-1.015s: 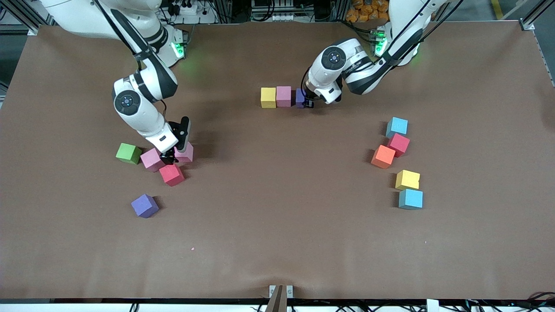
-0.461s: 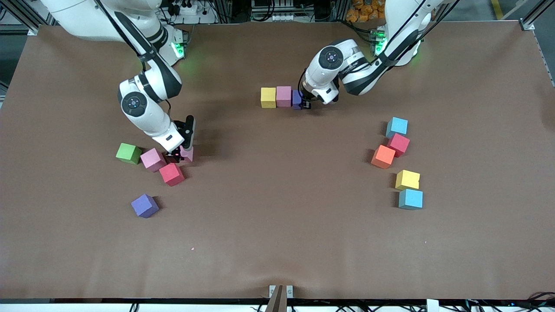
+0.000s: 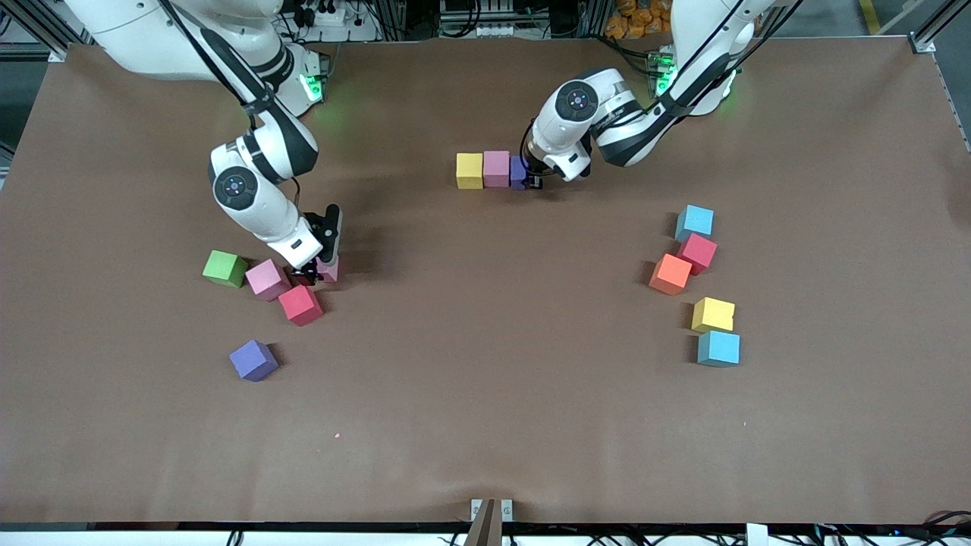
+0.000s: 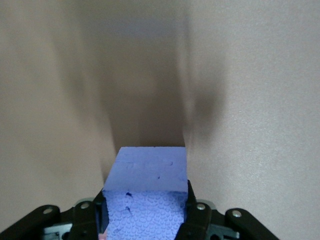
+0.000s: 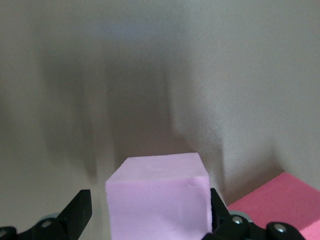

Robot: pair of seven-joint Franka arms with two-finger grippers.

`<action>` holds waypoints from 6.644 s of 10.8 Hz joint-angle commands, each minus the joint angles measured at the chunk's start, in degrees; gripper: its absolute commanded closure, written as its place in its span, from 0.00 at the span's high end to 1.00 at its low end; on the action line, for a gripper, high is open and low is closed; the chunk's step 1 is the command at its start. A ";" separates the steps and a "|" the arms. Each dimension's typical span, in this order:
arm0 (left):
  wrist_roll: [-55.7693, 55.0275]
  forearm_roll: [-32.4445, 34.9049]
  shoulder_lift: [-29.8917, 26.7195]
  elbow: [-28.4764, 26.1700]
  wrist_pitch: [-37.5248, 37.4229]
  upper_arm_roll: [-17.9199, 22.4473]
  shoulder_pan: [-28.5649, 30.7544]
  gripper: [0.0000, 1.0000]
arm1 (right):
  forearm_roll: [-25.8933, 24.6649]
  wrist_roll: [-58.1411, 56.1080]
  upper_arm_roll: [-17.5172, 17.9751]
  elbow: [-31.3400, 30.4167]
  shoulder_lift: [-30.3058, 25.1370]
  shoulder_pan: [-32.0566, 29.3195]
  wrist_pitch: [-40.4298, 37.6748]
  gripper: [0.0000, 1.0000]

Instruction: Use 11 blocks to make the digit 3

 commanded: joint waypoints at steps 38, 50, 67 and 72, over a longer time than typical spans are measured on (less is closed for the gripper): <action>84.40 -2.57 -18.51 25.16 -34.83 4.06 20.10 1.00 | 0.68 131.50 -0.51 21.10 11.30 40.11 -10.44 0.28; 117.89 -2.48 -14.12 26.32 -37.20 12.58 20.01 1.00 | -3.10 128.34 -0.24 19.43 11.65 41.17 -11.32 0.28; 116.42 6.66 -7.18 24.82 -36.59 12.51 18.17 1.00 | -6.09 126.58 -0.33 19.52 12.61 41.70 -11.76 0.37; 131.52 6.93 -5.06 24.03 -35.10 12.42 19.66 1.00 | -5.39 127.02 -0.42 21.27 11.74 41.53 -12.38 1.00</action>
